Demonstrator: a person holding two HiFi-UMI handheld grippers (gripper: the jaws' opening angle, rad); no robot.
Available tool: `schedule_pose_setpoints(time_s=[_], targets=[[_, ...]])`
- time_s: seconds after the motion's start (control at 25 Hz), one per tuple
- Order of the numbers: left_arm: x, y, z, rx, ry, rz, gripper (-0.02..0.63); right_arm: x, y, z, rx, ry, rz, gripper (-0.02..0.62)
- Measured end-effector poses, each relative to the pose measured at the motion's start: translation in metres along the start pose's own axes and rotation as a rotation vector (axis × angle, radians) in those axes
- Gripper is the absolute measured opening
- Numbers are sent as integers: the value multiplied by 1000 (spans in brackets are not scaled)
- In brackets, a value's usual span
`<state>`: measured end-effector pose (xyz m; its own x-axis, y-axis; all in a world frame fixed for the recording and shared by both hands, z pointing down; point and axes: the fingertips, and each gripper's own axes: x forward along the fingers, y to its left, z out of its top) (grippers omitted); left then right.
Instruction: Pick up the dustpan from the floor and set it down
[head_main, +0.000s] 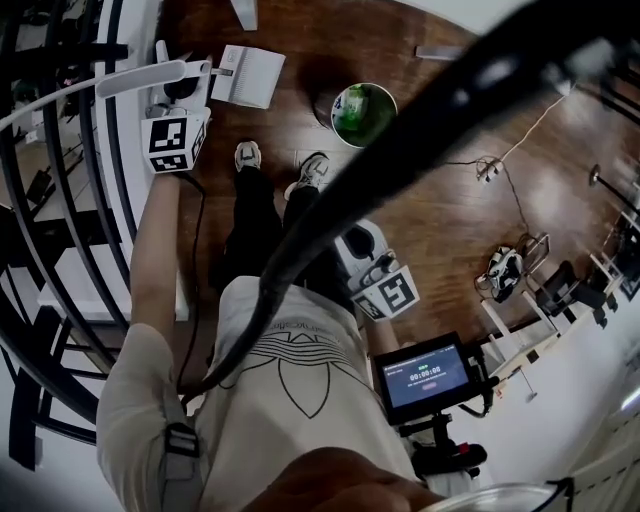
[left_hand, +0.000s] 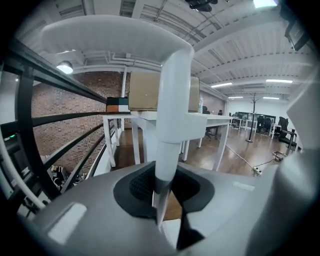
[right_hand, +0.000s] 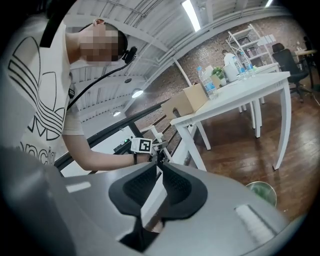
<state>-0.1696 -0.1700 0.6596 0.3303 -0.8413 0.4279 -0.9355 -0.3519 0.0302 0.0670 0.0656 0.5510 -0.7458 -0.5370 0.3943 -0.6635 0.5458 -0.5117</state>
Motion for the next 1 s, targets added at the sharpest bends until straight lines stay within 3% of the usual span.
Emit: schedule_pose_setpoints(time_s=[0.16,0.28,0.4,0.48,0.56,0.64,0.8,1.0], targets=[[-4,2,4,40,9,24,91,9,-3,6,-22,-16,4,32],[-30,-2,10,40,5,91,221,7,-6,16,-45,-56,-8,3],[-69,-8,7,12,35,151,262,1,-2,26,-76,-88,-16,3],[-97,-12,7,-1,49,179,261,-3,3,34,-98,-119,-11,3],[-127,-25,15,9,31,179,214,-9,6,45,-120,-152,-7,3],[-152,-54,34,27,-21,107,22,-18,6,56,-131,-173,-10,3],[-163,-120,72,3,-91,-98,20,-24,-1,72,-164,-190,-13,2],[-161,-169,110,-18,-158,-197,20,-27,3,82,-196,-242,-30,2]])
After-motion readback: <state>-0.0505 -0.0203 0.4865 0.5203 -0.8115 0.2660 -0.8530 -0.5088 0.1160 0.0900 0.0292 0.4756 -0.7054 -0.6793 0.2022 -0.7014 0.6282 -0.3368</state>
